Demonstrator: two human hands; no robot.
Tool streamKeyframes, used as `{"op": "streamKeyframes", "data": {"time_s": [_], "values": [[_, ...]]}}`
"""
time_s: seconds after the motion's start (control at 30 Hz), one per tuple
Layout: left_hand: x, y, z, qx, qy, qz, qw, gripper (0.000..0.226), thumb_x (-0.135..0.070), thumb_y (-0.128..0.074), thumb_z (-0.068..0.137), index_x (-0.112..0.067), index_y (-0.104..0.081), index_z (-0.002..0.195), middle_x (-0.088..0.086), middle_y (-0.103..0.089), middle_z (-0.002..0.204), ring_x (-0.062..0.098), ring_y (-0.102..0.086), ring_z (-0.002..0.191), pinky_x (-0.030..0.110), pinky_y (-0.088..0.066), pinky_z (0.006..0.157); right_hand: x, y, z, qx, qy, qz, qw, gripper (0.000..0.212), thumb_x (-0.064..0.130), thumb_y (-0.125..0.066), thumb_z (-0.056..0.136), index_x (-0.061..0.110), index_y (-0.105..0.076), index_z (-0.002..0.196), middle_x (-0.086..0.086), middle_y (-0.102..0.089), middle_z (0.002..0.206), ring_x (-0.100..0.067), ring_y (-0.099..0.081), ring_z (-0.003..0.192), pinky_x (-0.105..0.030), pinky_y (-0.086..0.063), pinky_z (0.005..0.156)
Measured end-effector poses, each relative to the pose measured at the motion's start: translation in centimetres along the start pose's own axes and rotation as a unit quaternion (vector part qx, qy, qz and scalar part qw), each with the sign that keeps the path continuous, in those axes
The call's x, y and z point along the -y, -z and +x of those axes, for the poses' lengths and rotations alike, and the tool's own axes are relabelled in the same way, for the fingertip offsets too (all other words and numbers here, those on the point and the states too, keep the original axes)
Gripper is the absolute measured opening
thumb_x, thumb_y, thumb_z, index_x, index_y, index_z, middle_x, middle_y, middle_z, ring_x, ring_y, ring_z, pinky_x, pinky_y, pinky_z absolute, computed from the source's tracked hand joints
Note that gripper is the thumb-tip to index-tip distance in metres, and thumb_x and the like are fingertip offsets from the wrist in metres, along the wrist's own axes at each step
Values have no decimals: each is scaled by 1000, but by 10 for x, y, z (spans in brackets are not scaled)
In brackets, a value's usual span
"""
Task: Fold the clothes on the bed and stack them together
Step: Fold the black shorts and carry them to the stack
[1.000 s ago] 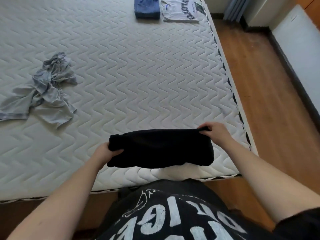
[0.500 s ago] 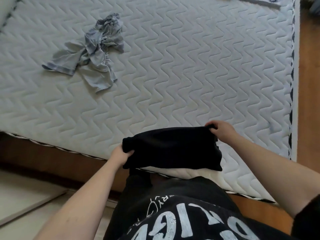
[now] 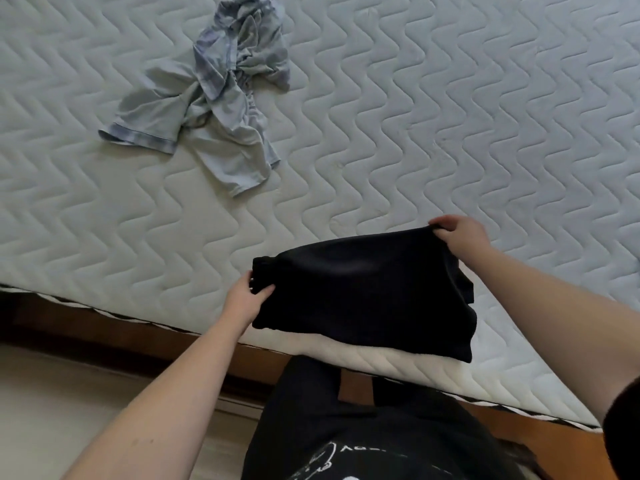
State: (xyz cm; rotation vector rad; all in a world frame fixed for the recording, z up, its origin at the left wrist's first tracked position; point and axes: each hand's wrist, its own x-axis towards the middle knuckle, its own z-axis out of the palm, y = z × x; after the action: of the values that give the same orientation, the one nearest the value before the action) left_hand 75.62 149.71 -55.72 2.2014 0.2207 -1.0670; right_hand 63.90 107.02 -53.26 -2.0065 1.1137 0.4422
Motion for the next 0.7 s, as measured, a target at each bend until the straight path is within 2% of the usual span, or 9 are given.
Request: {"op": "streamKeyframes", "data": {"time_s": [0.07,0.13,0.2,0.27,0.33,0.47,0.57,0.7], "values": [[1,16,21,-9,7,8,1000,34,-27,-73,86,-24,-57,115,3,-66,110,22,-62,99,33,-46,81,17,-12,16,11,-1,9,1000,24,12,-60,94,28,-70,108,4,-71,111,-11,-62,99,-21,-45,83],[-1,29,38,-21,15,35,999,39,-28,-72,87,-21,-55,122,6,-65,117,26,-61,105,39,-50,87,33,-20,27,37,-4,23,999,30,11,-57,96,28,-67,118,4,-69,118,-10,-61,102,-16,-44,80],[-6,38,49,-37,22,62,997,56,-29,-70,89,-18,-46,139,8,-58,132,30,-57,118,44,-49,98,43,-25,34,78,11,36,996,41,10,-54,97,28,-56,134,3,-61,133,-10,-57,116,-21,-43,95],[-14,41,54,-68,22,95,993,66,-30,-68,91,-16,-37,147,8,-48,144,29,-49,129,44,-43,106,48,-24,37,91,26,20,995,54,12,-54,98,35,-40,145,4,-52,143,-13,-47,133,-33,-38,111],[-23,35,56,-89,-3,124,988,63,-29,-64,93,-13,-38,147,10,-46,145,28,-46,131,42,-38,109,46,-22,39,84,26,11,996,60,16,-56,97,40,-33,147,4,-50,145,-14,-43,136,-40,-35,114],[-51,3,50,-73,-77,160,981,45,-24,-58,96,-15,-49,139,9,-52,135,26,-51,124,37,-40,106,18,-19,38,64,10,49,997,45,13,-57,97,28,-49,139,-1,-59,134,-17,-53,126,-33,-39,109],[-71,-39,39,-36,-136,184,973,39,-21,-58,96,-17,-54,135,4,-55,133,20,-52,123,36,-42,106,-14,-17,35,68,-26,60,996,34,10,-53,98,19,-58,131,-4,-63,127,-20,-58,119,-37,-42,107],[-96,-101,35,34,-196,231,952,37,-20,-56,96,-19,-56,133,-1,-56,133,18,-52,123,38,-42,107,-61,-20,27,60,-100,70,991,31,15,-51,98,20,-61,127,-4,-66,124,-21,-61,111,-36,-48,99]]}}
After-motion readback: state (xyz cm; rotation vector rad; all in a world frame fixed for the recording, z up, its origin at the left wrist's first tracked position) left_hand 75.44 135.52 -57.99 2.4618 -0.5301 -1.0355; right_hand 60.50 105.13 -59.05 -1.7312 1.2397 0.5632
